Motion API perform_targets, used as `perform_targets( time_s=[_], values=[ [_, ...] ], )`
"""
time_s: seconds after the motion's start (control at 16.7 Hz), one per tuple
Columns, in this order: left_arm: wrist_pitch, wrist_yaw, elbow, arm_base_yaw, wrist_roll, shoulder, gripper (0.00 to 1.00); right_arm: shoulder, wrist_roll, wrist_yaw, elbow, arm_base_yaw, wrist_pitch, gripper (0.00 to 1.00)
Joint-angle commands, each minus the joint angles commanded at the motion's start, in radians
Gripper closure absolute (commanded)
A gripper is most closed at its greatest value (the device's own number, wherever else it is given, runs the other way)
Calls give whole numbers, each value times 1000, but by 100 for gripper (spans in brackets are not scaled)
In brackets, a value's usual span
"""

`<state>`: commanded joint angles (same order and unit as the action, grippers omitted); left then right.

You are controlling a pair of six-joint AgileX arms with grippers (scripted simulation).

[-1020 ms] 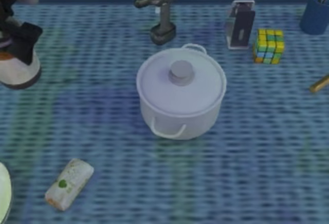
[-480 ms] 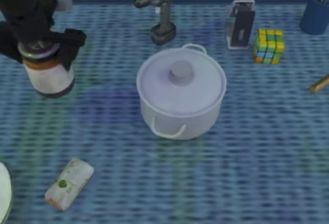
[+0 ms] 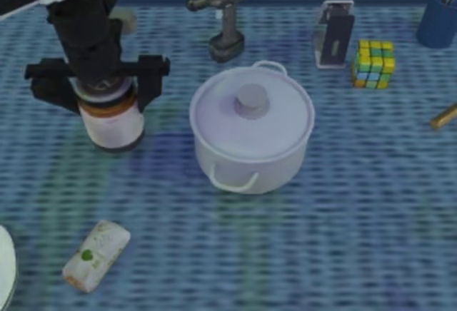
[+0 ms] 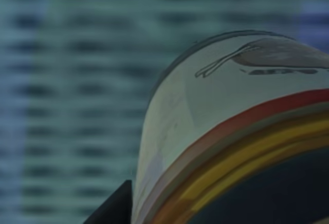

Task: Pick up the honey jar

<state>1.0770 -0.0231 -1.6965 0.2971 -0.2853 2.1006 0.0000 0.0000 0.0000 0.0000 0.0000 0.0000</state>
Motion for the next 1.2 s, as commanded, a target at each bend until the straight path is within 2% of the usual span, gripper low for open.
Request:
perform_targets(
  time_s=[0.3,0.66,0.9,1.2],
  values=[
    [-2,1,2,-4,0,-2,100,0,0,0,0,0,0,0],
    [-159,0,98,-2,2,56,100,0,0,0,0,0,0,0],
    [-169,1,106,-2,2,63,100,0,0,0,0,0,0,0],
    [-169,1,106,-2,2,63,62,0,0,0,0,0,0,0]
  ],
)
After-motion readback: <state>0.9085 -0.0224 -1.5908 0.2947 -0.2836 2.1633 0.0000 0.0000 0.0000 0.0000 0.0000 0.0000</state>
